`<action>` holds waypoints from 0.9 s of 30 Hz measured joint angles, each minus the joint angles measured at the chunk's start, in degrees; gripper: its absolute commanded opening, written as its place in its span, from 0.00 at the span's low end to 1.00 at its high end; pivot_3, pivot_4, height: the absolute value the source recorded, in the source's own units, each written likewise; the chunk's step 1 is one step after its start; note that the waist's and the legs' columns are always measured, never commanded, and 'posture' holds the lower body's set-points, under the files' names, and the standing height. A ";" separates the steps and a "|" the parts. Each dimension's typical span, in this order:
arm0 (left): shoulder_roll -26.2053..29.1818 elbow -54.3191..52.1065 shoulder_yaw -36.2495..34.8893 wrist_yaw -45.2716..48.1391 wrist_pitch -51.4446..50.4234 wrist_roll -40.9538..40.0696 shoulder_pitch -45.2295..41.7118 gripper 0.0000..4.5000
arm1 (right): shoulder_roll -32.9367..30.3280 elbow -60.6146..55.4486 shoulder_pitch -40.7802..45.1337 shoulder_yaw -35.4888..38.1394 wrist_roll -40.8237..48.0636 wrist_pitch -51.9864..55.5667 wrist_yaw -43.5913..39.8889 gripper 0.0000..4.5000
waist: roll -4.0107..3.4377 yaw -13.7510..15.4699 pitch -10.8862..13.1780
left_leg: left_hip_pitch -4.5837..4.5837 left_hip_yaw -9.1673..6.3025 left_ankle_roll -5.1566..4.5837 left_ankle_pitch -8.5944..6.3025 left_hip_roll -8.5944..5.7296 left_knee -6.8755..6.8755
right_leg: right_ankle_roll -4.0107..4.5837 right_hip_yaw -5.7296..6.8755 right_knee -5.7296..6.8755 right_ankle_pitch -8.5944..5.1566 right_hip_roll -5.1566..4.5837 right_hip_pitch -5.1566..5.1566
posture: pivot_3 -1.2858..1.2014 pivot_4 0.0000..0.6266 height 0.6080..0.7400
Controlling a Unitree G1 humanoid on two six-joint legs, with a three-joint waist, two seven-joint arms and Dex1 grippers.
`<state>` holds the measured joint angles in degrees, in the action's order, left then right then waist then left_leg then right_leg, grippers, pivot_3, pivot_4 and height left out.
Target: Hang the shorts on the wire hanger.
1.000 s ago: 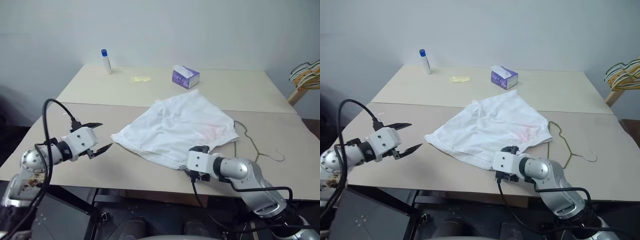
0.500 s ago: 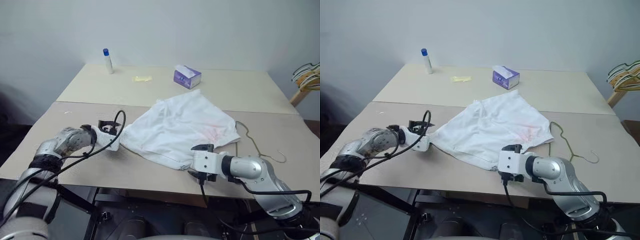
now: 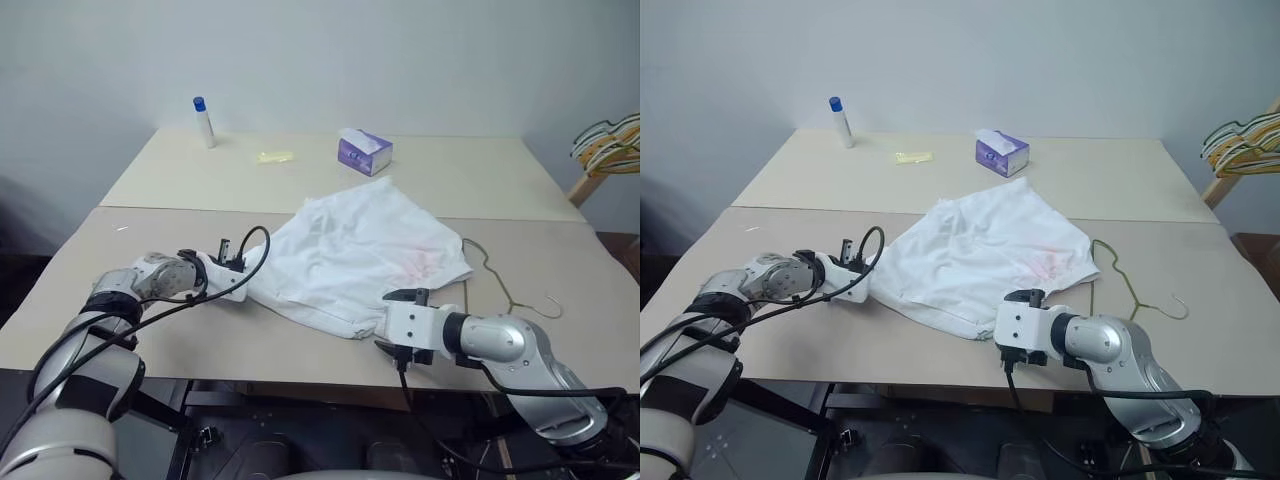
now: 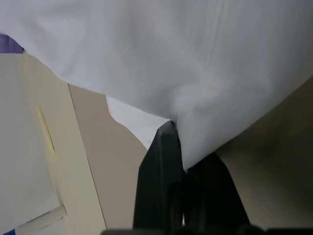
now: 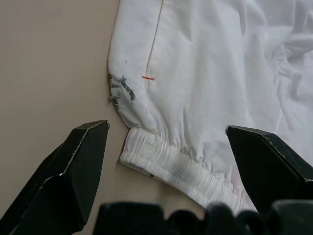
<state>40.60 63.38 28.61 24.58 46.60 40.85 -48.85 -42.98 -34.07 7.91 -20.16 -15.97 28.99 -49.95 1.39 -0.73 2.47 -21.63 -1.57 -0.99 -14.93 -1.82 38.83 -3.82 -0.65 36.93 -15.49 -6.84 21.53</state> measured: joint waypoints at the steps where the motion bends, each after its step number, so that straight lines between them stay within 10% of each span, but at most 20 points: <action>1: 0.41 -0.17 -0.10 0.95 0.18 -0.61 0.07 0.00 | 0.20 0.27 0.37 -0.72 -0.72 0.16 0.07 1.00 | 0.01 -0.08 -0.01 | -0.08 0.00 0.00 0.00 0.00 0.03 | 0.00 -0.02 0.06 0.00 0.00 0.11 | 0.48 0.00 1.00; 27: 20.07 -60.02 -19.56 24.69 -26.24 -24.63 44.78 0.00 | 3.16 17.00 8.47 -5.65 -9.70 -4.85 6.35 1.00 | 0.16 -0.97 -0.15 | 0.15 -0.01 -0.03 -0.08 0.55 0.00 | 0.12 -0.44 0.22 0.07 0.38 0.51 | 0.52 0.01 1.00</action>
<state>60.67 3.36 9.05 49.26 20.36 16.22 -4.07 -39.82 -17.07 16.38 -25.81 -25.66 24.14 -43.60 1.55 -1.69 2.31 -21.48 -1.58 -1.02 -15.01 -1.27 38.83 -3.70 -1.08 37.15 -15.41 -6.46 22.04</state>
